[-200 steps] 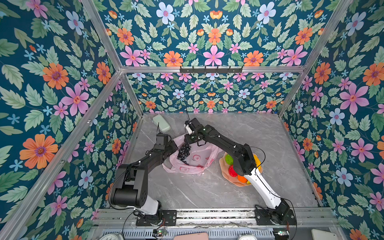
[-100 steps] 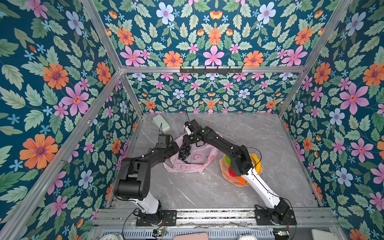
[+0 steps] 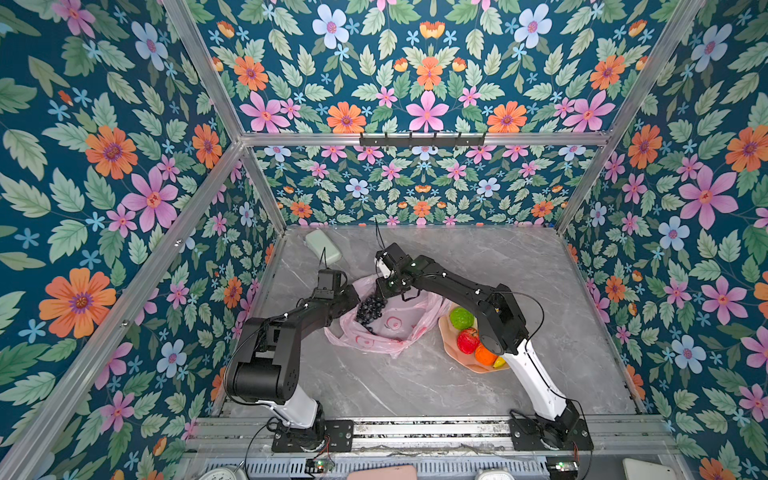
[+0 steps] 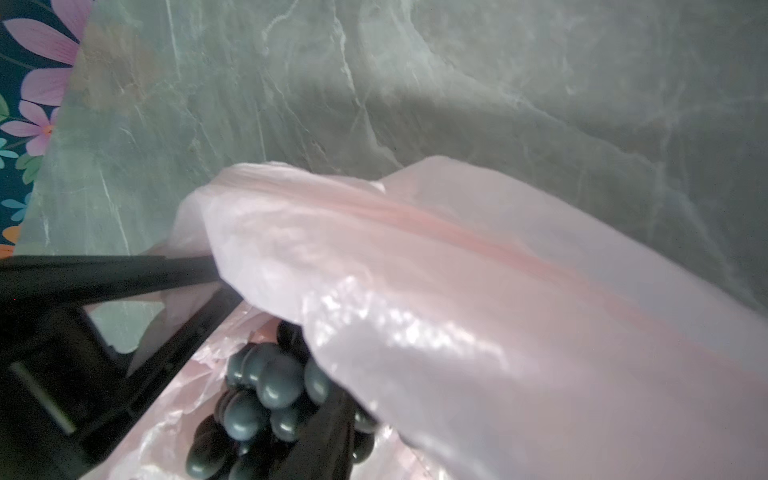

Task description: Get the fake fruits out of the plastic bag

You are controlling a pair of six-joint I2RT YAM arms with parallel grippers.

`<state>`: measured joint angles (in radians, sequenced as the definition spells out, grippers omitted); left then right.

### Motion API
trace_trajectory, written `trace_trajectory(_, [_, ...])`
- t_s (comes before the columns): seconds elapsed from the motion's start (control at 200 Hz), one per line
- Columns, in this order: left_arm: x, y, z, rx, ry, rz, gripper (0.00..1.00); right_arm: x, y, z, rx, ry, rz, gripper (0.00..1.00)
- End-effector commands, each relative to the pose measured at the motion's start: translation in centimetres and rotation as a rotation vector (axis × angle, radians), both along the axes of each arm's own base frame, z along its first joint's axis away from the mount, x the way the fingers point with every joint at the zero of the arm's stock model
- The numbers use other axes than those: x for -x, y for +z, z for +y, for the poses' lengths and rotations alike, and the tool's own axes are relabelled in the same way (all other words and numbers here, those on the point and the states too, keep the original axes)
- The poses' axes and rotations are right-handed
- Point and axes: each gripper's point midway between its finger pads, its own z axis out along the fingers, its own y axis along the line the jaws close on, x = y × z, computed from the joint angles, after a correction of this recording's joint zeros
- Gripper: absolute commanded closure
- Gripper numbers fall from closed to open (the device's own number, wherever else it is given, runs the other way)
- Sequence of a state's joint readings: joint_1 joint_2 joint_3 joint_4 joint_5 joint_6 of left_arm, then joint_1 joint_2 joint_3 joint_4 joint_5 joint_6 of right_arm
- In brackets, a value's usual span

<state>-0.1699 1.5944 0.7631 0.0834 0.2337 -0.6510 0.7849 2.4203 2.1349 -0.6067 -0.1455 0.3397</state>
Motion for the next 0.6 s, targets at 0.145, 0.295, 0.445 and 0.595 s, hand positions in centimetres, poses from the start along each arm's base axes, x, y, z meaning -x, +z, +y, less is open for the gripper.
trace_trajectory(0.145, [0.5, -0.2, -1.6, 0.018, -0.053, -0.013, 1.0, -1.4, 0.1, 0.0, -0.021, -0.076, 0.011, 0.65])
trace_trajectory(0.295, [1.1, -0.4, -2.4, 0.006, -0.084, -0.007, 1.0, -2.4, -0.5, 0.4, -0.015, -0.085, 0.003, 0.66])
trace_trajectory(0.445, [1.5, -0.7, -2.5, 0.002, -0.084, 0.002, 1.0, -2.6, -1.8, 0.6, 0.012, -0.059, 0.012, 0.68])
trace_trajectory(0.595, [1.4, -0.7, -2.3, -0.005, -0.08, 0.001, 1.0, -2.2, -2.6, 0.8, 0.013, -0.021, 0.022, 0.68])
